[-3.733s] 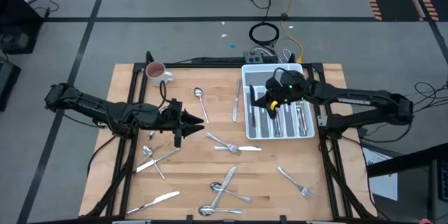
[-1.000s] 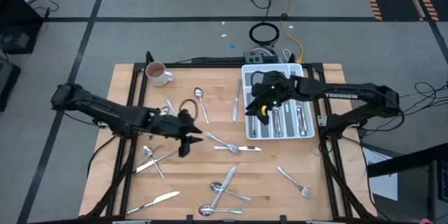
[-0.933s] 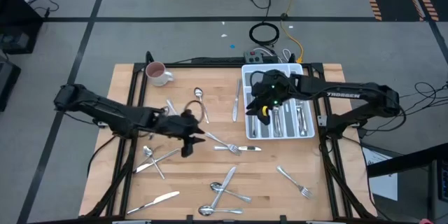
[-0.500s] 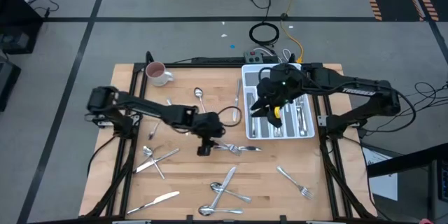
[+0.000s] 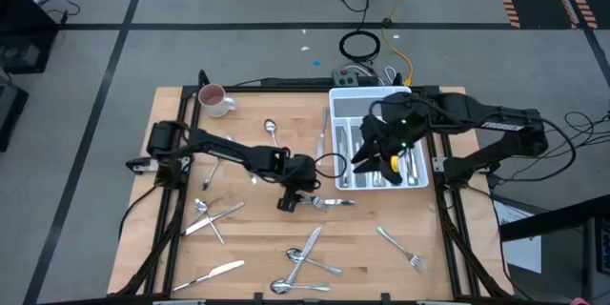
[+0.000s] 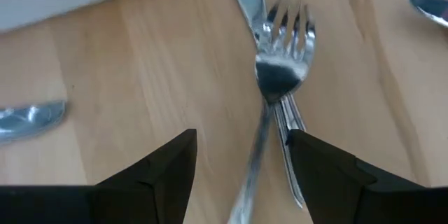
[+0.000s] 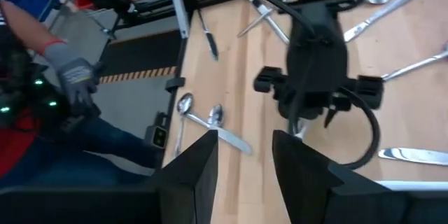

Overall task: Sort silverware
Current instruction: Put the middle fork in the right section of the silverware tray

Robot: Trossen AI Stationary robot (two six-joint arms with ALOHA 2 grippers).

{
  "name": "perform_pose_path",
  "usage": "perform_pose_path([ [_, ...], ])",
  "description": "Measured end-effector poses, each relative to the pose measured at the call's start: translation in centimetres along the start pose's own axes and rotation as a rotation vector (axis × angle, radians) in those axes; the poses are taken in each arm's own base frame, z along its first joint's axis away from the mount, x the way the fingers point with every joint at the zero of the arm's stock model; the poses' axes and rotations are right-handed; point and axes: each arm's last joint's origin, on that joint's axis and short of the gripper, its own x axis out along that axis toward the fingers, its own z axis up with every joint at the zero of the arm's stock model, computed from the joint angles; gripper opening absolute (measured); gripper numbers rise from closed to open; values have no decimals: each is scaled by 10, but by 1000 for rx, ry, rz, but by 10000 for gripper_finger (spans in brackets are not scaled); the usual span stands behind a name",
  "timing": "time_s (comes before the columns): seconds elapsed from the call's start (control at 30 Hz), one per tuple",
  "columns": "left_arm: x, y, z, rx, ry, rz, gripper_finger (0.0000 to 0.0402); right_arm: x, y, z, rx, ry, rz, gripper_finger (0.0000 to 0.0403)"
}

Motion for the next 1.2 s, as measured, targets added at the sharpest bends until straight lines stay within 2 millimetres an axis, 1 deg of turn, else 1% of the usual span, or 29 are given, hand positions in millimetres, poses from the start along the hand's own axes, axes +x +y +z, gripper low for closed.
perform_pose_path([
  [0.13,9,1,0,15,-14,3,233,-5,6,-2,25,-10,15,128],
  [0.33,21,1,0,17,-34,-19,233,-12,8,-3,30,-27,21,128],
  [0.43,31,0,-1,16,-41,-63,221,-13,8,-3,30,-28,21,128],
  [0.53,41,-1,-1,18,-55,-83,181,-13,8,-4,32,-24,20,128],
  [0.67,44,-2,0,-27,-64,-83,91,-13,8,-5,37,-11,16,128],
  [0.73,38,1,1,-61,-74,-74,40,-14,8,-5,40,-13,17,128],
  [0.77,35,2,0,-74,-68,-64,22,-15,8,-5,40,-16,18,128],
  [0.8,30,3,1,-89,-69,-54,14,-17,9,-6,37,-21,19,126],
  [0.93,11,5,5,-141,-94,-30,10,-28,13,-6,15,-66,31,119],
  [1.07,-13,5,11,-193,-133,-20,8,-47,19,-8,-22,-144,42,114],
  [1.2,-45,6,21,-298,-236,0,8,-67,21,-16,-57,-194,-46,114],
])
